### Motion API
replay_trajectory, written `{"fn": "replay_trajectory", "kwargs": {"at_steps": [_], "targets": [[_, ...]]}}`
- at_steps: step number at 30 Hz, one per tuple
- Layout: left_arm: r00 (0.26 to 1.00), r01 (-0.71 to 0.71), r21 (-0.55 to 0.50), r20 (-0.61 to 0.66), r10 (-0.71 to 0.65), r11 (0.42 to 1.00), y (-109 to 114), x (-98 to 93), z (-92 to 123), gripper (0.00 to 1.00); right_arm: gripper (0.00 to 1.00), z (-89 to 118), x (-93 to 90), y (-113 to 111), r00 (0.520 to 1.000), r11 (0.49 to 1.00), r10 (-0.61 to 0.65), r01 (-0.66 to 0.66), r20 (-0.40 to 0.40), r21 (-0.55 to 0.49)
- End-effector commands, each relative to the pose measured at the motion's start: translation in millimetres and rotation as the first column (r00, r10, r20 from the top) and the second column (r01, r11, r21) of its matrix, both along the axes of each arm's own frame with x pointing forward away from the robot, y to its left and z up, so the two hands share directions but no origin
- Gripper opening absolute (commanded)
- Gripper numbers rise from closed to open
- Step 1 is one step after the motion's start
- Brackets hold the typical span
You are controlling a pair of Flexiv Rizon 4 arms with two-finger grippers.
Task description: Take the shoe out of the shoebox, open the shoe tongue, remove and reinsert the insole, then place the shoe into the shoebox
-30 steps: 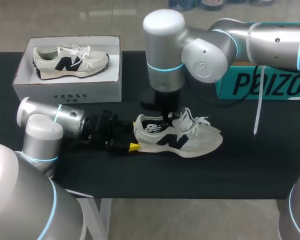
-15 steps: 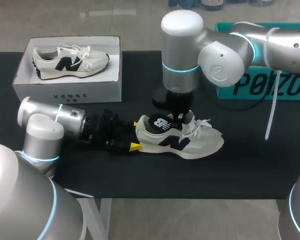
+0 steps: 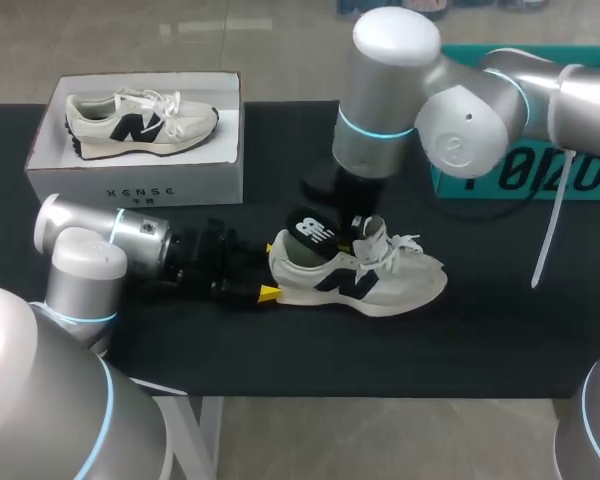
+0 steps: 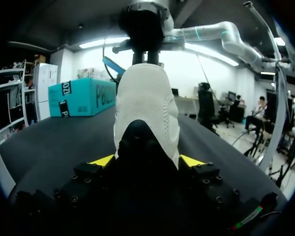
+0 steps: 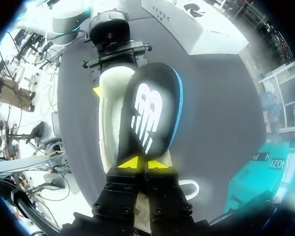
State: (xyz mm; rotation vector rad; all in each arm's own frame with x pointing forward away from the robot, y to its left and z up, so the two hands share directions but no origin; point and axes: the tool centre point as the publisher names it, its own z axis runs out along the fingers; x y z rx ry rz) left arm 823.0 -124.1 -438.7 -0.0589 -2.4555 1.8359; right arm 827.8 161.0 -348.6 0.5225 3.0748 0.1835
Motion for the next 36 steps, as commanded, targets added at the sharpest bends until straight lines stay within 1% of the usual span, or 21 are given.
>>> {"fn": "replay_trajectory", "kwargs": {"at_steps": [1, 4, 8, 11, 14, 17, 18, 19, 20, 21, 22, 27, 29, 32, 36], "targets": [[1.000, -0.001, -0.001, 0.000, 0.001, 1.000, -2.1, -0.4, -5.6, 0.00, 0.00, -2.3, 9.4, 23.2, 1.000, 1.000, 0.014, -0.014, -0.002, -0.013], [1.000, -0.001, -0.001, 0.000, 0.001, 1.000, -2.1, -0.4, -5.6, 0.00, 0.00, -2.5, 13.8, 33.9, 1.000, 1.000, 0.017, -0.017, 0.001, -0.005], [1.000, -0.001, -0.001, 0.000, 0.001, 1.000, -2.1, -0.4, -5.6, 0.00, 0.00, 1.1, 20.4, 42.7, 1.000, 1.000, 0.022, -0.022, 0.014, 0.004], [1.000, -0.001, -0.001, 0.000, 0.001, 1.000, -2.1, -0.4, -5.6, 0.00, 0.00, 4.8, 21.2, 49.9, 0.999, 1.000, 0.025, -0.025, 0.022, 0.005], [1.000, -0.001, -0.001, 0.000, 0.001, 1.000, -2.1, -0.4, -5.6, 0.00, 0.00, 4.8, 20.8, 51.8, 0.999, 0.999, 0.034, -0.034, 0.021, -0.001], [1.000, -0.001, -0.001, 0.000, 0.001, 1.000, -2.1, -0.4, -5.6, 0.00, 0.00, 2.1, 18.1, 48.6, 1.000, 1.000, 0.029, -0.029, 0.007, -0.004], [1.000, -0.001, -0.001, 0.000, 0.001, 1.000, -2.1, -0.4, -5.6, 0.00, 0.16, 1.6, 17.4, 46.7, 1.000, 1.000, 0.027, -0.027, 0.004, -0.004], [1.000, -0.001, -0.001, 0.000, 0.001, 1.000, -2.1, -0.4, -5.6, 0.00, 0.26, 1.9, 16.6, 44.5, 1.000, 1.000, 0.027, -0.027, 0.004, -0.003], [1.000, -0.001, -0.001, 0.000, 0.001, 1.000, -2.1, -0.4, -5.6, 0.00, 0.32, 2.0, 16.4, 42.5, 1.000, 1.000, 0.024, -0.024, 0.000, -0.004], [1.000, -0.001, -0.001, 0.000, 0.001, 1.000, -2.1, -0.4, -5.6, 0.00, 0.40, 2.5, 16.3, 40.9, 1.000, 1.000, 0.023, -0.023, -0.003, -0.003], [1.000, -0.001, -0.001, 0.000, 0.001, 1.000, -2.1, -0.4, -5.6, 0.00, 0.44, 3.1, 16.2, 39.9, 1.000, 1.000, 0.023, -0.023, -0.004, -0.003], [1.000, -0.001, -0.001, 0.000, 0.001, 1.000, -2.1, -0.4, -5.6, 0.00, 0.51, 9.3, 18.7, 32.0, 0.999, 1.000, 0.028, -0.028, -0.026, 0.004], [1.000, -0.001, -0.001, 0.000, 0.001, 1.000, -2.1, -0.4, -5.6, 0.00, 0.69, 11.0, 21.7, 29.2, 0.999, 0.999, 0.030, -0.029, -0.039, 0.015], [1.000, -0.001, -0.001, 0.000, 0.001, 1.000, -2.1, -0.4, -5.6, 0.00, 0.83, 14.4, 27.2, 25.5, 0.997, 0.999, 0.044, -0.043, -0.063, 0.030], [1.000, -0.001, -0.001, 0.000, 0.001, 1.000, -2.1, -0.4, -5.6, 0.00, 0.87, 18.0, 33.8, 22.1, 0.992, 0.996, 0.065, -0.058, -0.109, 0.069]]}}
